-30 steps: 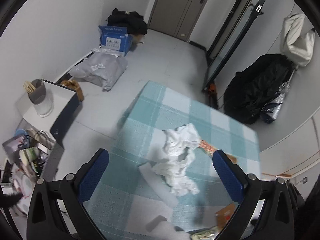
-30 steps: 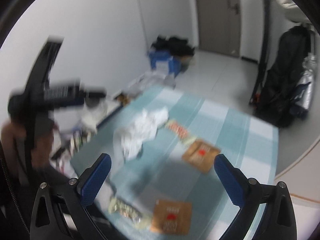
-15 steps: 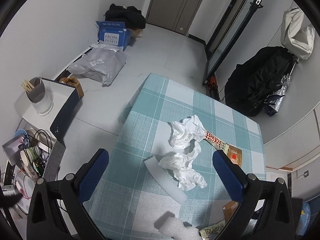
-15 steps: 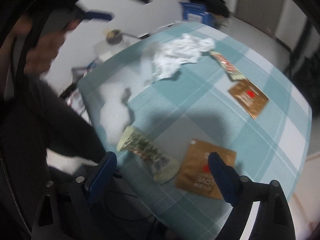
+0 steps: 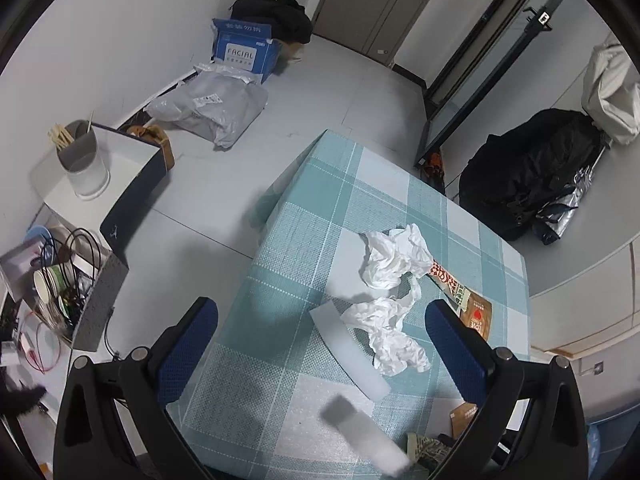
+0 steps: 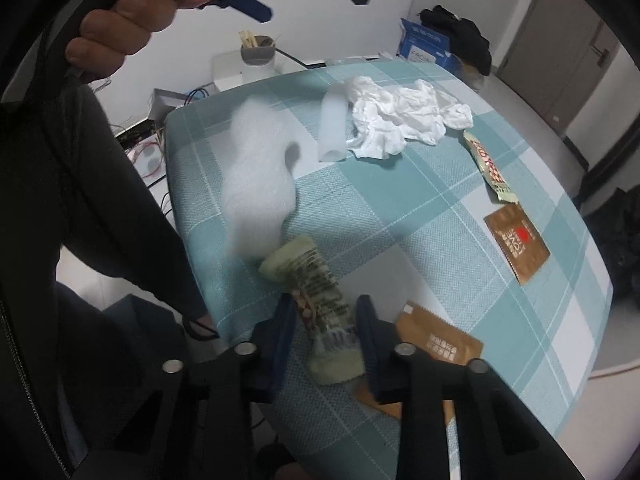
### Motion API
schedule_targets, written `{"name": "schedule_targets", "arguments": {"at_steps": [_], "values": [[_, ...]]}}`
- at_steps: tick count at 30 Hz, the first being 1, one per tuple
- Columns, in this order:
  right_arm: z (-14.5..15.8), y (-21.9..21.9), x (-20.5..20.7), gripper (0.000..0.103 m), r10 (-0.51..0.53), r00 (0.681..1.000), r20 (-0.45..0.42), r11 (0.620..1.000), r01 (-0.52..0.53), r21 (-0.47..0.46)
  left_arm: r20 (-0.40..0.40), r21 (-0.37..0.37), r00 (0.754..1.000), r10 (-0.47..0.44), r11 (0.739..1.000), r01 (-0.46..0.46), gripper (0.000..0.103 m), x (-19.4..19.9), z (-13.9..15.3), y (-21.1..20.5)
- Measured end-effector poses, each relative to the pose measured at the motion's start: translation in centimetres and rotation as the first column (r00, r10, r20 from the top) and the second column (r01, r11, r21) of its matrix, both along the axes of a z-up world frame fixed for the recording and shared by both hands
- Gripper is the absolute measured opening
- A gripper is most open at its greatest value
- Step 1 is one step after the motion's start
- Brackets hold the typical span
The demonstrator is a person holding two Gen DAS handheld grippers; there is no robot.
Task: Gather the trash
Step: 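Grasp the candy wrapper with the right tool while the left tool grasps a white foam strip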
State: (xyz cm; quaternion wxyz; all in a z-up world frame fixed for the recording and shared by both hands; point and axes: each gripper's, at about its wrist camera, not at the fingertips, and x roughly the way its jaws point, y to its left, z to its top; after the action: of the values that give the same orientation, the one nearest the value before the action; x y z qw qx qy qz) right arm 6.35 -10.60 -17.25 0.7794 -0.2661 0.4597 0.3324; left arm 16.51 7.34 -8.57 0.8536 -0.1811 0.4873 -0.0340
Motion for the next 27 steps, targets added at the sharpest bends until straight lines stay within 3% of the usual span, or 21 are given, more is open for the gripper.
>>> {"name": "schedule_targets", "arguments": {"at_steps": [13,16,27], "values": [[0.6,-1.0,3.0,0.015,-0.129,0.988,-0.079,0.987,0.135,0.083,-0.001,0.015,1.0,0.0,1.0,0.0,0.102,-0.3,-0.5,0.5],[0.7,-1.3,3.3,0.006,-0.14,0.987,-0.085,0.984,0.148,0.098,-0.016,0.013,1.0,0.008,1.0,-0.008,0.102,-0.4,-0.9,0.8],[1.2,-1.8,3.2,0.004,-0.153,0.983,-0.1,0.978,0.166,0.129,-0.051,0.032,0.999,0.012,0.999,-0.011,0.102,-1.5,-1.0,1.0]]}}
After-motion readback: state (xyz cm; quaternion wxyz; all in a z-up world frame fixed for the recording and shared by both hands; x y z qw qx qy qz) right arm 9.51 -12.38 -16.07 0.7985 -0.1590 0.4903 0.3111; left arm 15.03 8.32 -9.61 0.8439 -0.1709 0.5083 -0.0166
